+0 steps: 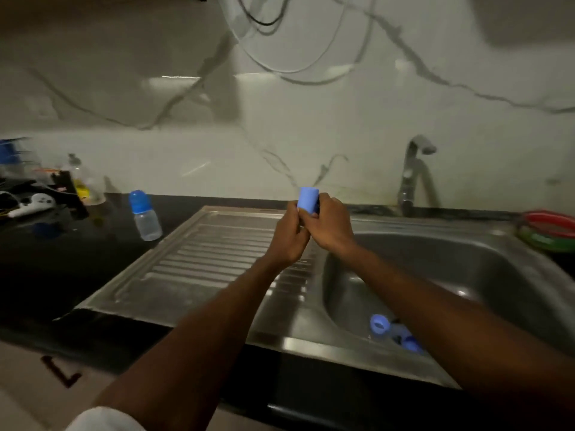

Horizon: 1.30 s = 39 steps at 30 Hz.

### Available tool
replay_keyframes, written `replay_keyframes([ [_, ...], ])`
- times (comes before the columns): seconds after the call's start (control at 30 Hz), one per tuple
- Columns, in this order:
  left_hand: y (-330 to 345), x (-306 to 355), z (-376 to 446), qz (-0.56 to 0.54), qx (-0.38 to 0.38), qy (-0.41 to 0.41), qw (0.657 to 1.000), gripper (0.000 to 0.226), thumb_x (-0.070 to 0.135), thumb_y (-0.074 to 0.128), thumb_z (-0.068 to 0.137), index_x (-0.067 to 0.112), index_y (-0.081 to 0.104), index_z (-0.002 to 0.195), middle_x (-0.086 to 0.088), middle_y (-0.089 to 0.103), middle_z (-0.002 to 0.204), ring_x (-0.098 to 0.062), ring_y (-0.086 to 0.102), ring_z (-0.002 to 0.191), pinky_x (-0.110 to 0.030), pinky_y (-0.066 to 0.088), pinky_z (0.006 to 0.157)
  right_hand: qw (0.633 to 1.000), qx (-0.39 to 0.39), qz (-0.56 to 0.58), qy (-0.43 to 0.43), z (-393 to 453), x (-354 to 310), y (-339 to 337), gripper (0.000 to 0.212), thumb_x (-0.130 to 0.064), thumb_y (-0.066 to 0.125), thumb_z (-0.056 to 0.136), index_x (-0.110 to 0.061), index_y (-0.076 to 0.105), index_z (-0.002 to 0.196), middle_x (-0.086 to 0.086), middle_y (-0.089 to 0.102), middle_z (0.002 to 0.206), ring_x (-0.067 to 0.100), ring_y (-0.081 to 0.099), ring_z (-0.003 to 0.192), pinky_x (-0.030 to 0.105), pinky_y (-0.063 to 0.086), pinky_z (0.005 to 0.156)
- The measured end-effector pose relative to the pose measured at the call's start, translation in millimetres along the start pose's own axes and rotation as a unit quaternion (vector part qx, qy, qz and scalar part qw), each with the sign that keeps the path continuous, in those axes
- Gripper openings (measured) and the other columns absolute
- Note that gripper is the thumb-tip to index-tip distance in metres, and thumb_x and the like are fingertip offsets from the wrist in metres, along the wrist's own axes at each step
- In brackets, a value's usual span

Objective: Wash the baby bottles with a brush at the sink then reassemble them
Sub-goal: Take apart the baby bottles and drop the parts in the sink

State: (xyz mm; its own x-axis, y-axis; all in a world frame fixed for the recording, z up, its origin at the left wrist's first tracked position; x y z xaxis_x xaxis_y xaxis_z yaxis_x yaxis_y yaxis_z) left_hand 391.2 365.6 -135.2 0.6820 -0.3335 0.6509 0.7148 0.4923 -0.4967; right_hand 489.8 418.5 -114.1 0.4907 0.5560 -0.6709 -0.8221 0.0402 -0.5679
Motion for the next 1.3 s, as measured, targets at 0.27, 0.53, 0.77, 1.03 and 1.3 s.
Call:
replay_keyframes([
  [0.27,156.6,56.1,-15.4,-0.077,-0.067,0.033,0.994,0.048,0.036,0.052,0.099,0.020,0.032,0.140,0.005,0.070,0.104,-0.011,0.069,0.089,-0.026,0.052,0.072,0.997,0.050,-0.022,0.056,-45.6,120.2,-111.0,0.038,-0.030,0.074,0.088,-0.003,0.064,0.114,0.014,0.068,0.111,0.029,0.064,0.101,0.031,0.046,0.082],
  [0.53,222.8,38.5,-7.5,0.021,-0.180,-0.064,0.981,0.055,0.037,0.071,0.093,0.009,0.048,0.134,-0.010,0.064,0.126,-0.025,0.063,0.113,-0.030,0.045,0.091,0.989,0.038,-0.080,0.115,-68.5,206.1,-167.0,0.040,-0.038,0.075,0.087,-0.007,0.070,0.112,0.014,0.072,0.107,0.028,0.068,0.098,0.029,0.045,0.080],
  [0.77,219.9,25.7,1.4,0.104,-0.193,-0.043,0.975,0.039,0.043,0.066,0.095,0.015,0.062,0.121,0.000,0.063,0.107,-0.010,0.059,0.093,-0.018,0.042,0.078,0.916,-0.260,-0.261,0.159,-85.0,256.0,-127.1,0.066,-0.065,0.077,0.075,-0.017,0.062,0.119,0.002,0.064,0.115,0.021,0.061,0.104,0.038,0.051,0.092],
  [1.03,227.8,40.9,-0.4,-0.037,-0.239,-0.028,0.970,0.041,0.050,0.073,0.087,0.031,0.069,0.123,0.017,0.071,0.115,0.003,0.065,0.105,-0.018,0.048,0.092,0.946,-0.265,-0.157,0.100,-87.3,235.3,-122.7,0.079,-0.063,0.080,0.073,-0.019,0.056,0.135,-0.001,0.061,0.125,0.015,0.059,0.106,0.033,0.051,0.090],
  [1.3,221.1,56.6,3.5,0.046,-0.227,0.094,0.968,0.033,0.051,0.072,0.089,0.029,0.070,0.113,0.020,0.068,0.096,0.005,0.065,0.090,-0.013,0.049,0.081,0.951,-0.233,-0.178,0.100,-74.9,242.3,-144.2,0.055,-0.042,0.081,0.080,-0.019,0.058,0.124,-0.001,0.060,0.114,0.014,0.057,0.098,0.027,0.042,0.072],
])
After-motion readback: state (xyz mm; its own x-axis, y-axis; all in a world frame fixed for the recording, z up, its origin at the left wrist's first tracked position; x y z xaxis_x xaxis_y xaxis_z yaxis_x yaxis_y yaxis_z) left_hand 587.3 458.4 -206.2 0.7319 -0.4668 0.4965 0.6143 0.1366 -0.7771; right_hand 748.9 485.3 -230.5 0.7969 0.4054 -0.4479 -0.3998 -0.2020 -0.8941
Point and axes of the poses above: each hand's wrist, its own z-axis towards the middle knuckle, its own y-axis out of the palm, x = y × z, the point moved 7 cm from there along z, towards the middle knuckle
